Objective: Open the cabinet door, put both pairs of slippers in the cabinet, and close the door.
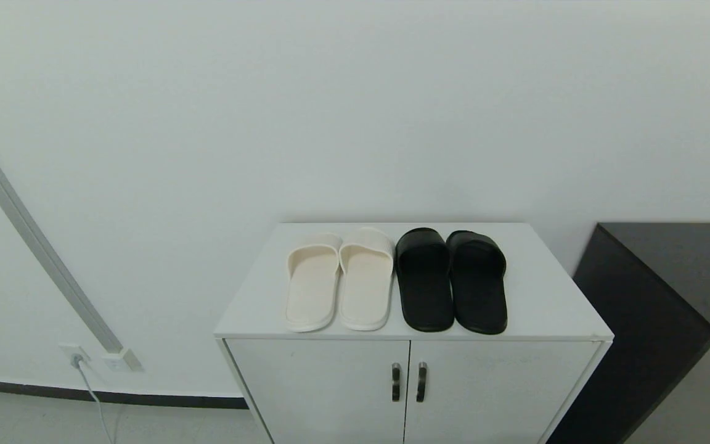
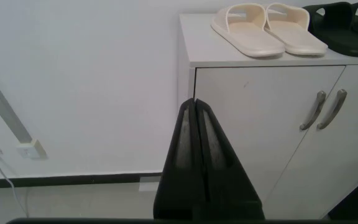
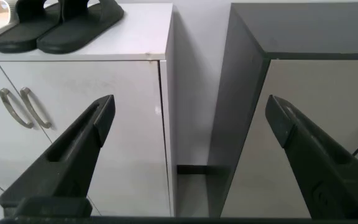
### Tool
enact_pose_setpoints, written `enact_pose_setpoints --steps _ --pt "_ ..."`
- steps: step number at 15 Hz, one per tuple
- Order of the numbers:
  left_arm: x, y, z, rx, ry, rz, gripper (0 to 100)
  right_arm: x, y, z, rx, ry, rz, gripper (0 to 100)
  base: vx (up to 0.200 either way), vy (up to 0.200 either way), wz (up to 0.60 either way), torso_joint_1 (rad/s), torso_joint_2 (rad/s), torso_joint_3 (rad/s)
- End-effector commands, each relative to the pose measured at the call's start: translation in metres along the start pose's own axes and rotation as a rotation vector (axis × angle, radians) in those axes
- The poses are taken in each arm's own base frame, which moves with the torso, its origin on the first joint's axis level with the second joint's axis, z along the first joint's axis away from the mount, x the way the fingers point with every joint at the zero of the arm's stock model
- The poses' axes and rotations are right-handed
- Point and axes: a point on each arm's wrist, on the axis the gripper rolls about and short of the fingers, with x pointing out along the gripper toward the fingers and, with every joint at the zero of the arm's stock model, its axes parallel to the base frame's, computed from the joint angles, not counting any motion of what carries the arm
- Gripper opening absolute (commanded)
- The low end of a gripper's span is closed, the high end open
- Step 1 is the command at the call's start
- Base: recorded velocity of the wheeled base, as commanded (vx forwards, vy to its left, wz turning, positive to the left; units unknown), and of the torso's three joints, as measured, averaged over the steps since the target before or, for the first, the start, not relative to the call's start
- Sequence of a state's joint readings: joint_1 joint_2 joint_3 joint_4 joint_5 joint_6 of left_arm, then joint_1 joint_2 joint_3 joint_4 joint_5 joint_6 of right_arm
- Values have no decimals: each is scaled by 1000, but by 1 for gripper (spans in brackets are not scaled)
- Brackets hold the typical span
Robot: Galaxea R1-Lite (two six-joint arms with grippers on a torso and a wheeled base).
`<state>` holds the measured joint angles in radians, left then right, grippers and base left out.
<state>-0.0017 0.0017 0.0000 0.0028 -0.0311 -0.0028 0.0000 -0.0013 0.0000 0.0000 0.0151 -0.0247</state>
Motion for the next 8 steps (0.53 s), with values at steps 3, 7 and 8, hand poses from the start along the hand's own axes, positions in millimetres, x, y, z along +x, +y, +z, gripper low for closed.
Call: enact_pose_setpoints --steps 3,7,8 --pt "0 0 0 0 0 1 0 0 0 0 -11 3 6 100 0 0 0 0 0 0" --pt "0 0 0 0 0 1 0 2 1 0 -10 21 59 100 0 0 0 0 0 0" --pt "0 0 0 0 0 -1 0 0 1 13 23 -10 45 100 0 0 0 0 0 0"
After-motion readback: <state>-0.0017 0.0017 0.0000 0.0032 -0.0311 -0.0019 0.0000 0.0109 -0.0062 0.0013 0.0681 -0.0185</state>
